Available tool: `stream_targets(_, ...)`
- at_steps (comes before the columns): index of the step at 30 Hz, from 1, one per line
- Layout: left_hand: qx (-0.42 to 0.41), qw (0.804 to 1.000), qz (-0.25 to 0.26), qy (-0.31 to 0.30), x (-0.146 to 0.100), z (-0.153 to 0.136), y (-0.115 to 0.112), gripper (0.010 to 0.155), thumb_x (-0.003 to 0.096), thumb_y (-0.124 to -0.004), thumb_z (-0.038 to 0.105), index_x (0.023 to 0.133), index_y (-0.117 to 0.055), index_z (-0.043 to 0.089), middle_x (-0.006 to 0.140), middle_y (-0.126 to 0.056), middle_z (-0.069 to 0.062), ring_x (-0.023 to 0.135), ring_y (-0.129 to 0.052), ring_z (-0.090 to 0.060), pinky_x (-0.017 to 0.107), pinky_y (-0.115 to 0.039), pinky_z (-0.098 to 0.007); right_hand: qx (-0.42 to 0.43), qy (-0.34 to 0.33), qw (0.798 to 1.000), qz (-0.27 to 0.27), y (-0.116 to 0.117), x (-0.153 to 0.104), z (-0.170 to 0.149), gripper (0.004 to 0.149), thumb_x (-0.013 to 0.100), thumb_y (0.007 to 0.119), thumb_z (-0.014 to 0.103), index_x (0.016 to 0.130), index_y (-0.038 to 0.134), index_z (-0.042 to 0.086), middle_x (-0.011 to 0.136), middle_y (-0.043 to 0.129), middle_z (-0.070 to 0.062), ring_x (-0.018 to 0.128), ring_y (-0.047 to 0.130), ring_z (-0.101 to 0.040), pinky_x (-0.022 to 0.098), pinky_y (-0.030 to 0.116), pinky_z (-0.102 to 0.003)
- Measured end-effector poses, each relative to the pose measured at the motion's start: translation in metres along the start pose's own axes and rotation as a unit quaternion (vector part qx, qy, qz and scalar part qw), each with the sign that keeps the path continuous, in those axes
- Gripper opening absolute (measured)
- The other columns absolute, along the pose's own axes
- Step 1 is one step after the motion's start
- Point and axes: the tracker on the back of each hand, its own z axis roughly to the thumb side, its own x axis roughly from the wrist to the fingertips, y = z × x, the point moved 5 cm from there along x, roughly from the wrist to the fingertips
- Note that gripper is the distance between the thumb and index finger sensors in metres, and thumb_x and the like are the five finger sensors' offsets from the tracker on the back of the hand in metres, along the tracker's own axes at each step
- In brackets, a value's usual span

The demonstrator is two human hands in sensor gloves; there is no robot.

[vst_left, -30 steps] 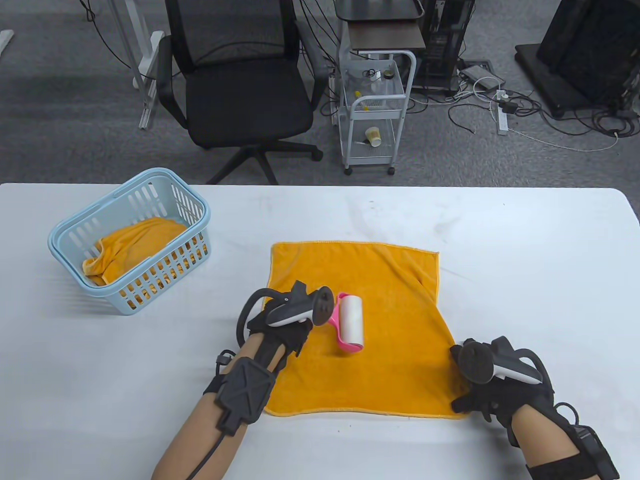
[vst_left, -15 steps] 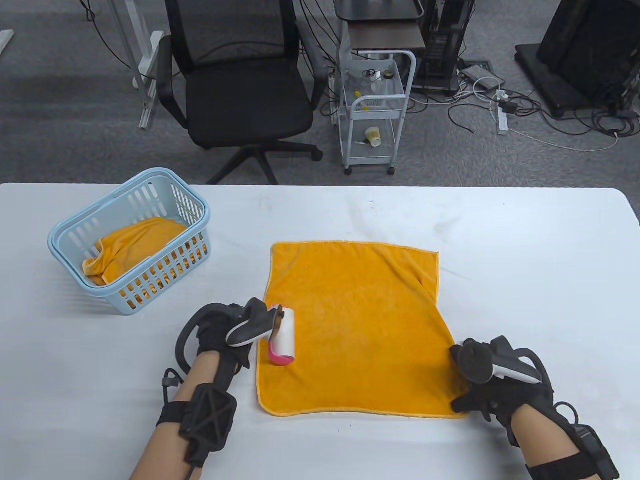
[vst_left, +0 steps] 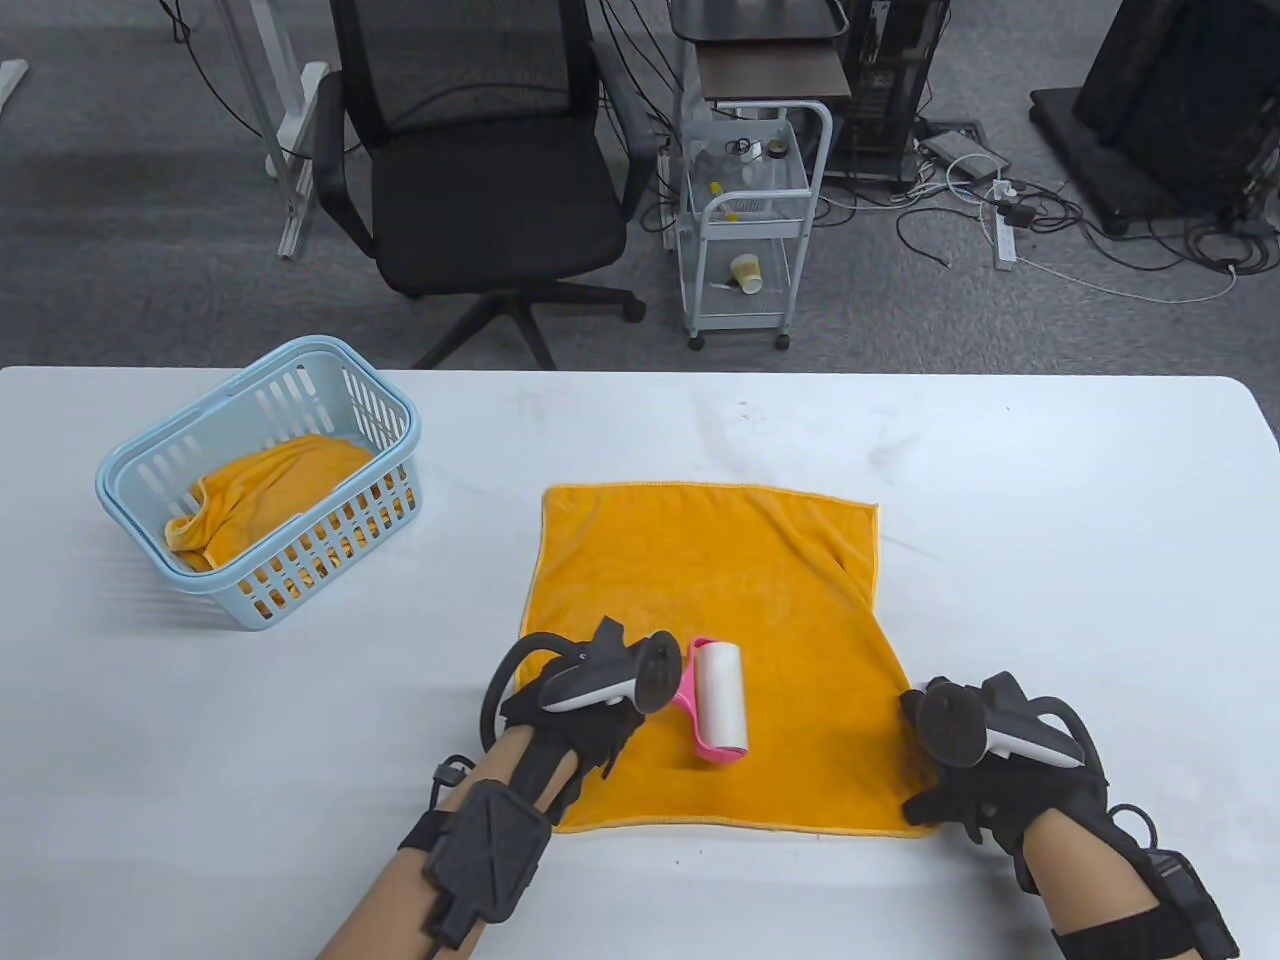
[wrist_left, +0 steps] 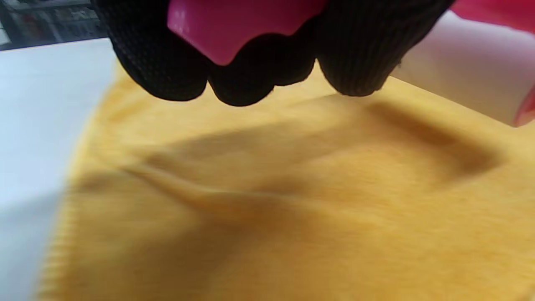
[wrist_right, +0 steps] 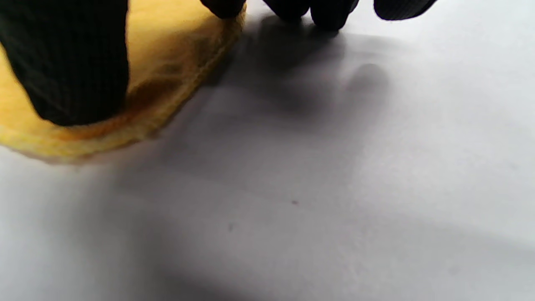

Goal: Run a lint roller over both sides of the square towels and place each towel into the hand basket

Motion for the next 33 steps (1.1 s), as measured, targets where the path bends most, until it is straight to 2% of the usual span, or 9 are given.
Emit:
stream_targets(2,0.023,1.000,-0.002,0.007,0.003,0.002,-0.004,0.055,0.0495,-0.080,0.042,0.096,-0.053,0.034,0.094,-0.076,0.004,0.077,-0.091,-0.023,0.062,-0.081,-0.052,0.000,0.000,1.000,0.000,0.000,0.000,0.000,0.107,0.042,0.087,0.064,0.114,0.028,0.012,0.117,0.028,-0.025,0.105,0.037,-0.056,0.067,0.047,-0.074)
stream_targets(5,0.077,0.996,-0.012,0.045,-0.003,-0.018,-0.010,0.050,0.0498,-0.081,0.040,0.094,-0.056,0.037,0.093,-0.079,0.006,0.077,-0.094,-0.022,0.063,-0.081,-0.053,0.000,0.000,1.000,0.000,0.000,0.000,0.000,0.106,0.042,0.087,0.064,0.114,0.028,0.012,0.117,0.028,-0.025,0.105,0.037,-0.056,0.067,0.047,-0.074)
stream_targets(13,0.151,0.969,-0.053,0.190,-0.053,-0.121,-0.027,0.046,0.0510,-0.081,0.036,0.091,-0.059,0.038,0.097,-0.078,0.007,0.083,-0.093,-0.024,0.066,-0.078,-0.057,-0.001,0.000,1.000,0.000,0.000,0.000,0.000,0.107,0.042,0.087,0.064,0.115,0.028,0.012,0.117,0.028,-0.026,0.104,0.037,-0.056,0.067,0.047,-0.074)
stream_targets(17,0.136,0.969,-0.049,0.198,-0.068,-0.142,-0.026,0.047,0.0513,-0.080,0.037,0.093,-0.057,0.039,0.098,-0.076,0.007,0.084,-0.091,-0.024,0.067,-0.077,-0.057,-0.001,0.000,1.000,0.000,0.000,0.000,0.000,0.106,0.042,0.087,0.064,0.114,0.029,0.012,0.117,0.028,-0.025,0.105,0.038,-0.056,0.067,0.047,-0.074)
stream_targets(21,0.026,0.992,-0.005,0.123,-0.061,-0.109,-0.014,0.052,0.0509,-0.079,0.039,0.096,-0.053,0.037,0.095,-0.076,0.007,0.079,-0.091,-0.022,0.064,-0.079,-0.054,-0.001,0.000,1.000,0.000,0.000,0.000,0.000,0.106,0.042,0.087,0.063,0.114,0.028,0.012,0.117,0.028,-0.025,0.104,0.038,-0.056,0.067,0.047,-0.074)
stream_targets(24,-0.023,0.998,0.029,0.042,-0.048,-0.056,-0.005,0.054,0.0498,-0.080,0.041,0.096,-0.053,0.036,0.093,-0.077,0.007,0.075,-0.093,-0.020,0.061,-0.083,-0.051,0.000,0.002,1.000,0.000,0.000,0.000,0.000,0.106,0.042,0.087,0.064,0.114,0.028,0.012,0.117,0.028,-0.025,0.105,0.037,-0.056,0.067,0.048,-0.074)
stream_targets(27,-0.012,0.999,0.044,-0.010,-0.034,-0.003,-0.003,0.056,0.0489,-0.080,0.043,0.096,-0.052,0.035,0.092,-0.078,0.007,0.073,-0.094,-0.019,0.059,-0.085,-0.048,0.000,0.001,1.000,0.000,0.000,0.000,0.000,0.106,0.042,0.087,0.064,0.114,0.028,0.012,0.117,0.028,-0.025,0.105,0.038,-0.056,0.067,0.047,-0.074)
stream_targets(29,-0.002,0.999,0.038,-0.019,-0.027,0.015,-0.006,0.055,0.0488,-0.080,0.043,0.096,-0.053,0.034,0.091,-0.078,0.006,0.072,-0.094,-0.019,0.059,-0.085,-0.048,0.000,0.001,1.000,0.000,0.000,0.000,0.000,0.106,0.042,0.087,0.064,0.114,0.028,0.012,0.117,0.028,-0.025,0.105,0.038,-0.055,0.067,0.047,-0.074)
stream_targets(33,0.061,0.998,0.004,-0.004,-0.022,0.016,-0.022,0.054,0.0483,-0.081,0.042,0.095,-0.056,0.034,0.091,-0.080,0.005,0.072,-0.095,-0.021,0.059,-0.084,-0.050,0.000,0.001,1.000,0.000,0.000,0.000,0.000,0.106,0.042,0.087,0.064,0.114,0.029,0.012,0.117,0.028,-0.025,0.105,0.038,-0.055,0.067,0.047,-0.074)
